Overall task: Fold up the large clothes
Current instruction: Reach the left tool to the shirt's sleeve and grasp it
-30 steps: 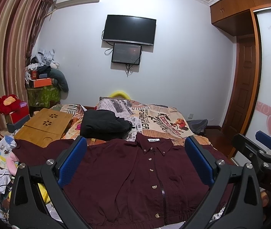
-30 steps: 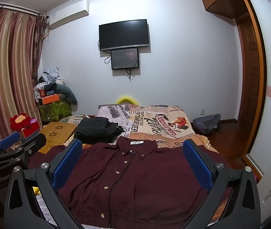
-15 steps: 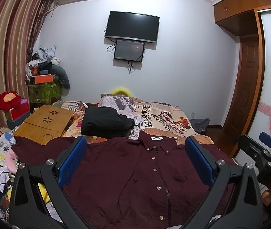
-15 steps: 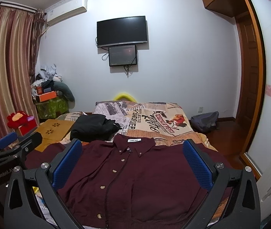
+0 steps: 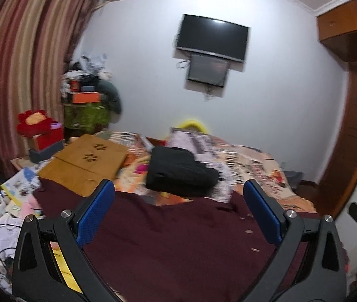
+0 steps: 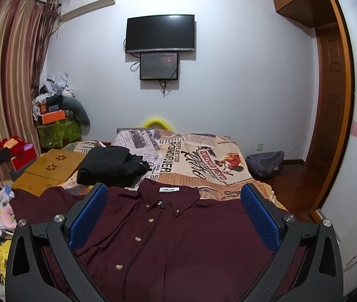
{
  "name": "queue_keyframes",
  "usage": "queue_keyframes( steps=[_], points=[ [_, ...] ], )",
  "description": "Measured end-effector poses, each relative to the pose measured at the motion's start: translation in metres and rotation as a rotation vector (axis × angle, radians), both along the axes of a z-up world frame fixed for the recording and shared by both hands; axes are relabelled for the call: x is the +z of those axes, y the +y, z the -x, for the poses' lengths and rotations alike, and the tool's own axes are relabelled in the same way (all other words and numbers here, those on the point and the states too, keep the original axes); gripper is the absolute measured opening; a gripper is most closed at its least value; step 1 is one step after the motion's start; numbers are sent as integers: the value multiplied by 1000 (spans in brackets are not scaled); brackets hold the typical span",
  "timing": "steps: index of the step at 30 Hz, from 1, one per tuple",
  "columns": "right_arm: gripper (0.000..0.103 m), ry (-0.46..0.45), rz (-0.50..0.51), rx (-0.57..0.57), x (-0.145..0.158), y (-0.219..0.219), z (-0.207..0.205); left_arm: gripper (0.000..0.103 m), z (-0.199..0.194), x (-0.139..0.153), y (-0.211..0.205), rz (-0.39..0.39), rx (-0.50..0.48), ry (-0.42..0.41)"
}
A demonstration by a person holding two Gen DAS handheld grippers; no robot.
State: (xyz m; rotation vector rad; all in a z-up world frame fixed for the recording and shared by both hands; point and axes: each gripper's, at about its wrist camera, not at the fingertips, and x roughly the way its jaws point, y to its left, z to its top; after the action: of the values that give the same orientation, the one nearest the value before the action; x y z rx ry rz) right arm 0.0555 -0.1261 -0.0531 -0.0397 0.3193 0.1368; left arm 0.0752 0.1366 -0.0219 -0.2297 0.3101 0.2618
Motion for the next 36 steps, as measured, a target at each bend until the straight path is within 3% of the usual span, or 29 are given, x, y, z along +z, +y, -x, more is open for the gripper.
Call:
queue_keyframes(
  steps=[8,13,15,28,32,35,36],
  points=[
    [103,81,20,58,-23,10,-40,103,-33,-48,94,59,55,161],
    [103,143,66,32,-37,16,-60,103,-41,-104,167,247,81,276],
    [103,173,74,28,-42,19,-64,97,-39,-129,194,335,94,312],
    [103,270,168,58,-64,40,-85,76,-37,-272,291,792,211,469],
    [103,291,164,47,-68,43,-90,70,-42,-297,301,839,234,479],
    [103,309,165,38,-72,42,-94,67,-45,-298,304,845,253,456],
    [103,315,167,34,-73,41,-95,57,-44,-295,306,828,264,437]
  ],
)
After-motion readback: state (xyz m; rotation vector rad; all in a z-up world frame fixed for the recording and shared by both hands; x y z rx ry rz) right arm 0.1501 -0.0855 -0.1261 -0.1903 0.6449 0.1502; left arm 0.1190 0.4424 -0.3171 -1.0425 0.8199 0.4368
